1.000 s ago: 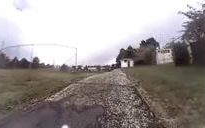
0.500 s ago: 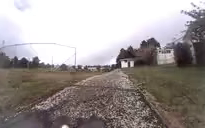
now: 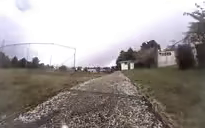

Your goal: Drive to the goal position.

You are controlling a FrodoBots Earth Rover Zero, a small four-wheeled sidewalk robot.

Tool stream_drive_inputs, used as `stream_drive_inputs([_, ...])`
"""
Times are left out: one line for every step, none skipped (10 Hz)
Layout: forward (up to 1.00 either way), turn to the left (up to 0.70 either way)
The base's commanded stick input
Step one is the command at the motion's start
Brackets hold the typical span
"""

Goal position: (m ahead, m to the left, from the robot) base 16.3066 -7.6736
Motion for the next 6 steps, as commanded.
stream_drive_inputs([0.70, 0.00])
stream_drive_inputs([0.70, 0.00])
stream_drive_inputs([0.70, 0.00])
stream_drive_inputs([0.70, 0.00])
stream_drive_inputs([0.70, 0.00])
stream_drive_inputs([0.70, 0.00])
